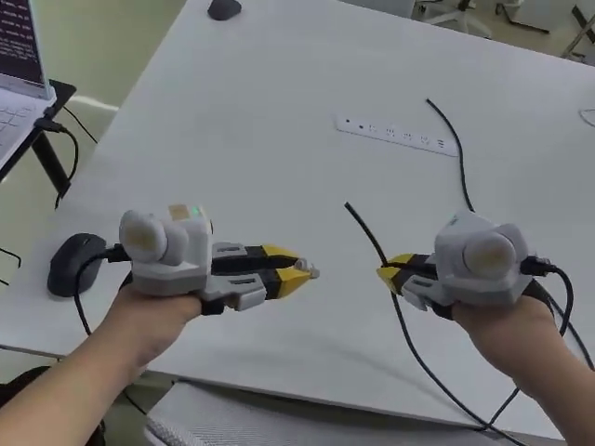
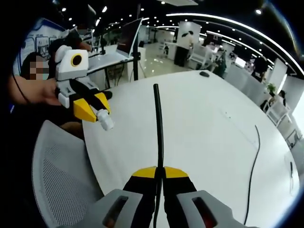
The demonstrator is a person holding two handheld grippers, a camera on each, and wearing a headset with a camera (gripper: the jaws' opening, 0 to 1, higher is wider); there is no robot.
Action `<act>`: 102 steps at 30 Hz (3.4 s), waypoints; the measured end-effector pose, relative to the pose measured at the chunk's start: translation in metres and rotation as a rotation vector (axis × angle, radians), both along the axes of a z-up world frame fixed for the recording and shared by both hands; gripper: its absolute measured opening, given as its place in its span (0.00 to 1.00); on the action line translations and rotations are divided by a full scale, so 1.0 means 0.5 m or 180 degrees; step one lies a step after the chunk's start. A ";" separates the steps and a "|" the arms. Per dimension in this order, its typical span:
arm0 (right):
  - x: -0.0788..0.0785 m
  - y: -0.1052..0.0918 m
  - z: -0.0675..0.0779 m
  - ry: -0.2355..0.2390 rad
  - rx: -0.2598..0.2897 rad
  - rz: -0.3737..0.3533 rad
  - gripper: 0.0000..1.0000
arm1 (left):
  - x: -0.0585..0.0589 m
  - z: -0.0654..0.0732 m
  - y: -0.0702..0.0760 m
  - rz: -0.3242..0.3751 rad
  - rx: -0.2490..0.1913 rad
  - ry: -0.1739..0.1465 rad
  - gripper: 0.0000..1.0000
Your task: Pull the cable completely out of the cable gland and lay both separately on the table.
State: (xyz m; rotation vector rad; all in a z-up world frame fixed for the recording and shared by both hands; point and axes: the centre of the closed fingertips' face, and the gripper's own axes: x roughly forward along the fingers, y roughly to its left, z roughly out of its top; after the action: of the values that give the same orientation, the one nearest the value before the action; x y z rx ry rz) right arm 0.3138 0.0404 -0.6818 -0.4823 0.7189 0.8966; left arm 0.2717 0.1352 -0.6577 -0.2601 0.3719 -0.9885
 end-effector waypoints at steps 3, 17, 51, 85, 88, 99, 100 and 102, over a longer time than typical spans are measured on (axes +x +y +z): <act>0.019 0.008 -0.002 0.0028 0.0014 0.0002 0.00 | 0.003 -0.017 0.006 0.0033 0.0023 0.0019 0.15; 0.100 0.097 -0.041 0.0074 0.0010 0.0111 0.00 | 0.009 -0.085 0.012 0.0033 0.0074 0.0113 0.15; 0.076 0.252 -0.239 0.0273 -0.0498 0.1277 0.00 | 0.041 -0.232 0.069 0.0124 0.0388 0.0165 0.15; 0.047 0.266 -0.286 0.0329 -0.0632 0.1465 0.00 | 0.026 -0.298 0.086 0.0166 0.0668 0.0323 0.16; 0.046 0.266 -0.285 0.0326 -0.0634 0.1466 0.00 | 0.026 -0.298 0.086 0.0173 0.0677 0.0311 0.16; 0.051 0.268 -0.287 0.0330 -0.0589 0.1411 0.03 | 0.024 -0.301 0.087 0.0181 0.0688 0.0374 0.17; 0.051 0.269 -0.287 0.0338 -0.0570 0.1401 0.04 | 0.024 -0.302 0.086 0.0175 0.0698 0.0375 0.18; 0.050 0.270 -0.286 0.0337 -0.0568 0.1414 0.04 | 0.023 -0.304 0.086 0.0164 0.0726 0.0372 0.18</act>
State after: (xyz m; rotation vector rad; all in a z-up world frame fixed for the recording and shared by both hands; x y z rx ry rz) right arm 0.3389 0.1757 -0.8248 -0.7763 0.8076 1.2862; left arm 0.2831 0.1783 -0.8096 -0.1200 0.5776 -0.8738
